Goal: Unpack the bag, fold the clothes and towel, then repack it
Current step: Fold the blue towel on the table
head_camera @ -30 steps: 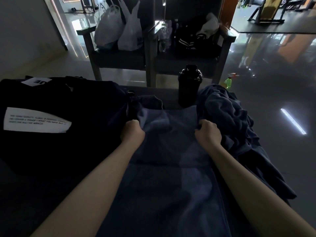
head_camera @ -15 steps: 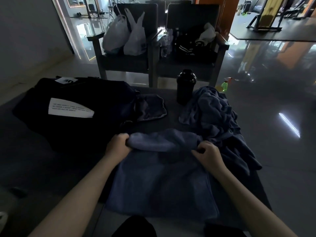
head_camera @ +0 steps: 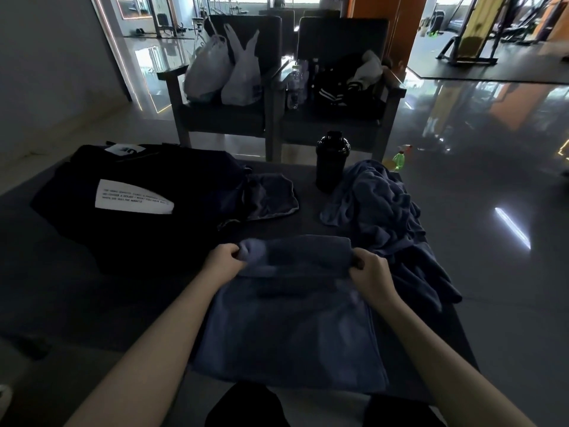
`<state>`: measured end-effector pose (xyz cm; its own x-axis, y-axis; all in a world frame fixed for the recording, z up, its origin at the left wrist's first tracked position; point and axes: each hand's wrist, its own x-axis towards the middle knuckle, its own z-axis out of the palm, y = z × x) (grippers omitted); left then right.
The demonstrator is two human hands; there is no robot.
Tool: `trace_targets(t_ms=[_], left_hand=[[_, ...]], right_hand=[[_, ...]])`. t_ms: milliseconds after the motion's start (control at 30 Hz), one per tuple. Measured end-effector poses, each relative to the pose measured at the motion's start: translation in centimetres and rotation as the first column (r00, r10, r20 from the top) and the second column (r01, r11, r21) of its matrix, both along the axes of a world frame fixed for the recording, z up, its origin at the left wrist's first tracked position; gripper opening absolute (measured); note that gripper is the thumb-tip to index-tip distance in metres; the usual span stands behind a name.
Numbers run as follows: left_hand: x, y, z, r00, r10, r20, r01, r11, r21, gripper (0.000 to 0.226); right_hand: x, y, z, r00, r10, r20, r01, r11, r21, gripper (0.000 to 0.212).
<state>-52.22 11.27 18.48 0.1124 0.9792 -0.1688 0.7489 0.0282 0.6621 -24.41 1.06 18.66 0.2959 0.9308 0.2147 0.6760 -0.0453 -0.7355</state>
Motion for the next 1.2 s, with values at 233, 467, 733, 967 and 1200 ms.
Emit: trace_targets(t_ms=[233,467,733,967,1200], left_hand=[[-3.7,-4.2,0.5,0.991,-0.128,-0.028,0.131,0.960,0.247,0.037],[-5.7,-6.2,-0.3,0.930,-0.155,-0.334,0.178,0.983,0.039,0.028],[-5.8,-7.2,-0.2,0.956,-0.203,-0.211,0.217,0.975,0.044,0.028],[-6.7,-7.7,-0.1,0.999,-0.026,0.023,0.025,0.999,0.021,0.028],[-5.8,-8.3,-0.8,0.997,-0.075,-0.032,0.073,0.996,-0.056,0.031]], right_hand=[[1.7,-4.5,-1.9,0.996,0.072,0.052,-0.075,0.996,0.053,0.018],[1.6,-8.2,-3.2,0.898,0.242,0.367,-0.195,0.968,-0.160,0.012],[0.7,-9.2,-2.1,0.846,0.192,0.497,-0.143,0.980,-0.135,0.050],[1.6,-10.3,-2.5,0.858,0.242,0.452,-0.191,0.969,-0.155,0.054],[1.0,-11.1,-2.7,0.877,0.225,0.425,-0.123,0.960,-0.253,0.075]])
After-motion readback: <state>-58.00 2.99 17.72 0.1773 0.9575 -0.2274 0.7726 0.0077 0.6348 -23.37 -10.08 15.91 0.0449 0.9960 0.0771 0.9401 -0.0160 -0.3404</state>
